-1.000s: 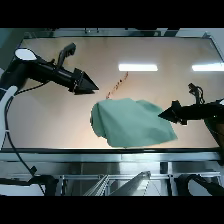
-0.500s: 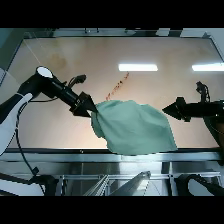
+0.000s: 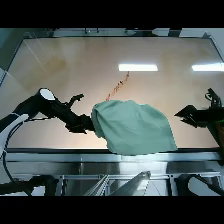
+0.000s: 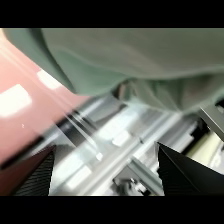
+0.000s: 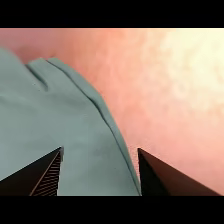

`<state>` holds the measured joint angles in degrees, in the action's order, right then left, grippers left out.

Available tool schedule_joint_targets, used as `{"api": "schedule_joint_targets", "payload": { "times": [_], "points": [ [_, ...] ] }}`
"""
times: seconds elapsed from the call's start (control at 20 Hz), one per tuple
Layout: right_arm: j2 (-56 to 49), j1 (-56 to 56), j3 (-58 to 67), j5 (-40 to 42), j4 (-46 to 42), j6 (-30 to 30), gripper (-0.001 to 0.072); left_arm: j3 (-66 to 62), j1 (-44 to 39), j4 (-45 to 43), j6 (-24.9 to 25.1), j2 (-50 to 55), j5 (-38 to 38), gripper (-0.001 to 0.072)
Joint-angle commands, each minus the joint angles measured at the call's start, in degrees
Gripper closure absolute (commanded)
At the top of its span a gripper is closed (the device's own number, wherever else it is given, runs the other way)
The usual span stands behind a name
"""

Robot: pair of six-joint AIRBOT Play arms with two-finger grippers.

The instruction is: Fold the shirts.

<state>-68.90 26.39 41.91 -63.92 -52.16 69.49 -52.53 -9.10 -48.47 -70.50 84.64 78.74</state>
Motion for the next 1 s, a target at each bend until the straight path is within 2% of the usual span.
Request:
{"api": "schedule_joint_targets", "payload": {
  "times": [0.0,0.05,0.35,0.4,0.45,0.5,0.55,0.7,0.8,0.95],
  "points": [
    [-4.52,-0.44,0.0,0.26,-1.2,-1.44,0.0247,1.18,-2.25,-0.87,-0.28,3.43,-7.43,0.0004],
    [-6.25,-1.84,0.0,0.0,-0.61,-3.1,0.0284,-0.31,-3.08,-0.83,-0.28,5.44,-7.45,0.0004],
    [-13.62,-13.03,0.0,-0.83,4.22,-8.22,0.0285,-12.85,-9.16,0.55,-0.26,13.94,-7.41,0.0012],
    [-13.79,-13.84,0.0,-0.83,4.9,-8.33,0.0287,-14.6,-10.16,0.46,0.42,14.86,-7.32,0.0195],
    [-13.68,-13.86,0.07,-1.27,5.92,-9.79,0.043,-16.02,-11.06,0.5,2.36,15.58,-6.69,0.0446],
    [-13.53,-13.35,0.13,-3.02,7.67,-12.28,0.0621,-17.03,-11.87,0.46,4.02,15.76,-5.4,0.0711],
    [-13.44,-12.48,0.61,-5.9,9.01,-13.94,0.0696,-17.7,-12.35,0.35,4.52,15.47,-4.09,0.0697],
    [-11.74,-8.37,4.5,-17.7,14.21,-14.29,0.0697,-18.84,-10.64,-0.55,4.31,11.06,0.9,0.0698],
    [-8.11,-4.04,8.7,-24.17,21.62,-15.54,0.0697,-19.85,-6.93,-1.51,2.89,5.33,5.84,0.0698],
    [-0.15,5.25,14.75,-24.96,35.6,-15.47,0.0696,-21.62,1.68,-5.11,-0.09,-5.46,14.97,0.0697]
  ]
}}
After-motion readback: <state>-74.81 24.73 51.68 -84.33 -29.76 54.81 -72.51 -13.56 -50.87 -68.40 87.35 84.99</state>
